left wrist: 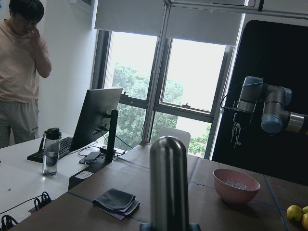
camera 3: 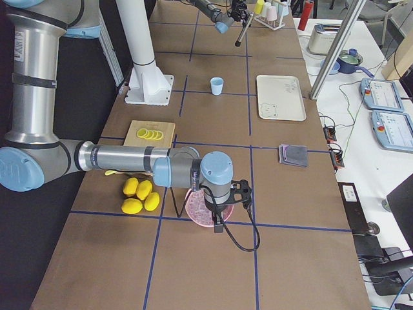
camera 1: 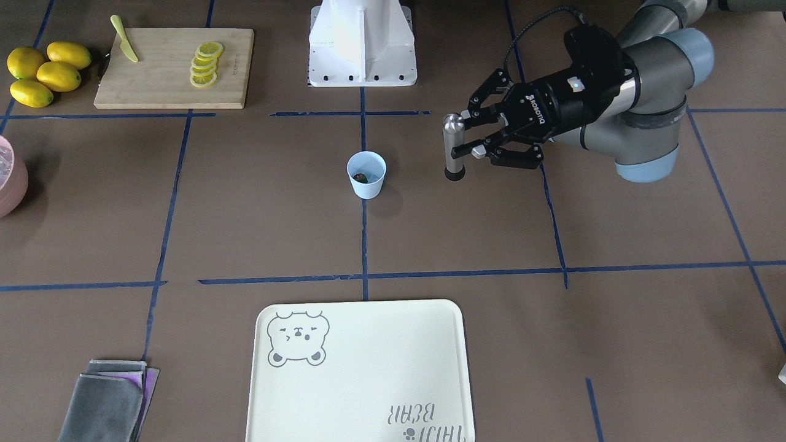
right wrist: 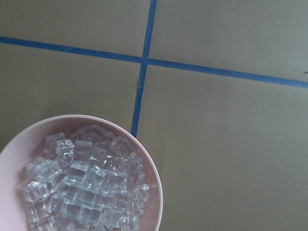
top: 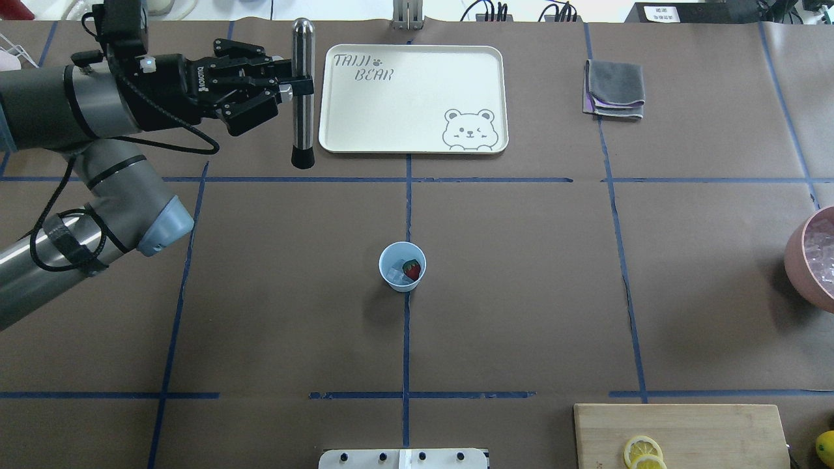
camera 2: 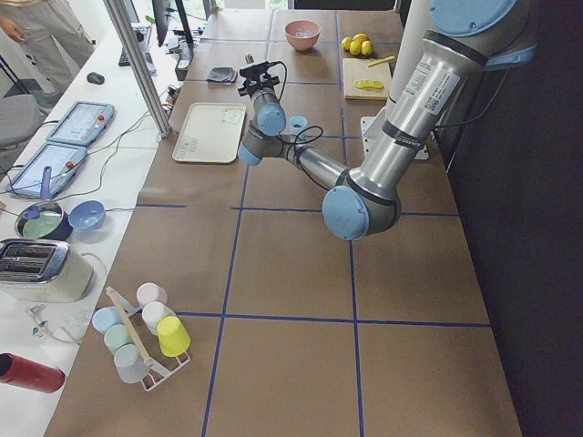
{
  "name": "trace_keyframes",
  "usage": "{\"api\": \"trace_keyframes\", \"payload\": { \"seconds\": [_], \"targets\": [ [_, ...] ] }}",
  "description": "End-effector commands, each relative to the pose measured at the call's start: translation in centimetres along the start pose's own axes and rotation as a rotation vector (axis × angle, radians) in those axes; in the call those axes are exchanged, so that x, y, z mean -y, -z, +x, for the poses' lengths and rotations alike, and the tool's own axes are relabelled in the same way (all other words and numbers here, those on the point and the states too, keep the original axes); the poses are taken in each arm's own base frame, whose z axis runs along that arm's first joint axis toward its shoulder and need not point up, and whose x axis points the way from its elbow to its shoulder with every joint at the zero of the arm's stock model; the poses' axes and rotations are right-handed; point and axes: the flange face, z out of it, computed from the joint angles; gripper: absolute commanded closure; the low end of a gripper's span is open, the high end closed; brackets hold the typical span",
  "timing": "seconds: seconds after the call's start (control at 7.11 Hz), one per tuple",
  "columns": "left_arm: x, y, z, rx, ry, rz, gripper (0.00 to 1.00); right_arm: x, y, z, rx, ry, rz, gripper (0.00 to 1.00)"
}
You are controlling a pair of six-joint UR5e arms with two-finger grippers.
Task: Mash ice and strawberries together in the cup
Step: 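Carry the steel muddler with the left gripper over the cup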
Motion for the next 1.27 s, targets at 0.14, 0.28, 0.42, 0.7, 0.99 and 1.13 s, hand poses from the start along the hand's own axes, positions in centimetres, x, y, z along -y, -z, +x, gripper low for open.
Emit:
{"api": "trace_keyframes", "payload": {
  "seconds": [0.14, 0.28, 0.42, 0.7, 0.99, 1.13],
  "targets": [
    [-6.2, -3.5, 7.2, -0.056, -0.070, 0.127, 1.00, 0.1, 0.2, -0.2, -0.001, 0.003, 0.005, 0.00],
    [-8.8, -5.1, 10.4, 0.014, 0.000, 0.192, 1.00, 0.1, 0.2, -0.1, -0.001, 0.002, 0.004, 0.00],
    [-11.5, -6.2, 13.4, 0.002, -0.048, 0.172, 1.00, 0.1, 0.2, -0.1, -0.001, 0.002, 0.004, 0.00],
    [-13.8, -6.9, 15.3, -0.012, -0.108, 0.142, 1.00, 0.3, 0.2, -0.1, -0.002, 0.003, 0.004, 0.00],
    [-15.8, -7.7, 15.1, 0.041, -0.110, 0.123, 1.00, 0.3, 0.3, -0.2, -0.001, 0.004, 0.006, 0.00],
    [-15.8, -7.7, 15.1, 0.043, -0.110, 0.125, 1.00, 0.2, 0.2, -0.1, -0.001, 0.002, 0.004, 0.00]
  ]
}}
